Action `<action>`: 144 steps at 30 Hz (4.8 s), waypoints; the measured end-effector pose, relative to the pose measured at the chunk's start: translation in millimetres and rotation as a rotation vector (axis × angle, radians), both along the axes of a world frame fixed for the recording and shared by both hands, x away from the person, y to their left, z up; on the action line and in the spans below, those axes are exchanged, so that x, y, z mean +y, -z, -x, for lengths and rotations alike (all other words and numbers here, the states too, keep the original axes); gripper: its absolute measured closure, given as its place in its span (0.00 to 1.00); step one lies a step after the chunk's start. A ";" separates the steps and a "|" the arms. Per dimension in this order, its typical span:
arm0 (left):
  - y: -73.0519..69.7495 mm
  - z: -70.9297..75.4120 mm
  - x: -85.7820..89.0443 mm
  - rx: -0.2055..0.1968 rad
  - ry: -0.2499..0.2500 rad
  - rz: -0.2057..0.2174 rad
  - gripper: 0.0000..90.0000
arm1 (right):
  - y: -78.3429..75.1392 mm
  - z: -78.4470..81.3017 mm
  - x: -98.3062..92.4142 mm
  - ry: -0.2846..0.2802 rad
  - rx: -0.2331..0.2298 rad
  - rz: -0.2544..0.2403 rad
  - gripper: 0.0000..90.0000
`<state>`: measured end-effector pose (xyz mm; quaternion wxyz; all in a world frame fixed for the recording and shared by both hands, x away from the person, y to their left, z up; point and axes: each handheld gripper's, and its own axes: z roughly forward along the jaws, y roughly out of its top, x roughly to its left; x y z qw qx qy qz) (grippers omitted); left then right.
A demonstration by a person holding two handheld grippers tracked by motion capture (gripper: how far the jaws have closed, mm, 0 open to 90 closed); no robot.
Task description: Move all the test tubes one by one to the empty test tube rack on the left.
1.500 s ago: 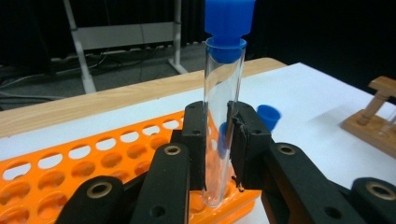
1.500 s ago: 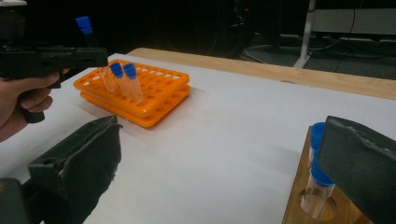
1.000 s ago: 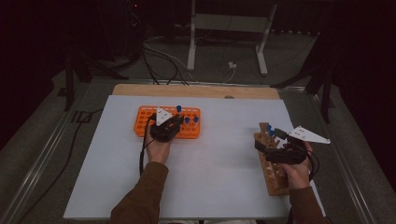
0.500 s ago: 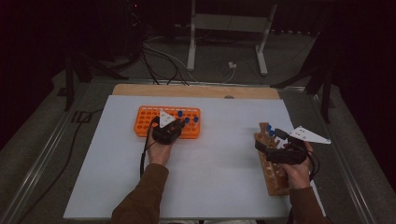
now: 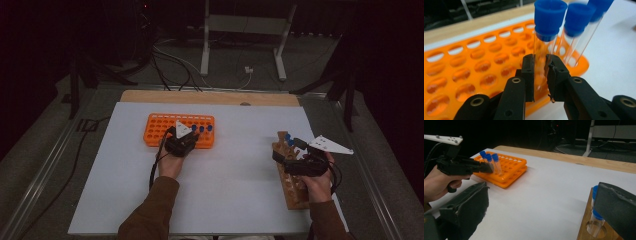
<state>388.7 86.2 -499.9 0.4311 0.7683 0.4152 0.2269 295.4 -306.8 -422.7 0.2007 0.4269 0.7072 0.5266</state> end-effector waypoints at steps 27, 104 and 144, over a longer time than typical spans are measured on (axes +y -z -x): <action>-11.6 10.9 12.1 -0.003 0.021 0.086 0.73 | -8.8 -4.1 -18.9 0.083 -0.032 0.034 0.00; -30.2 66.3 47.9 -0.049 -0.037 0.151 0.01 | 32.0 -33.4 -23.0 0.094 0.080 0.281 0.84; -40.9 69.9 47.7 -0.050 -0.031 0.176 0.02 | -21.9 -17.1 -23.4 0.108 -0.032 0.232 0.86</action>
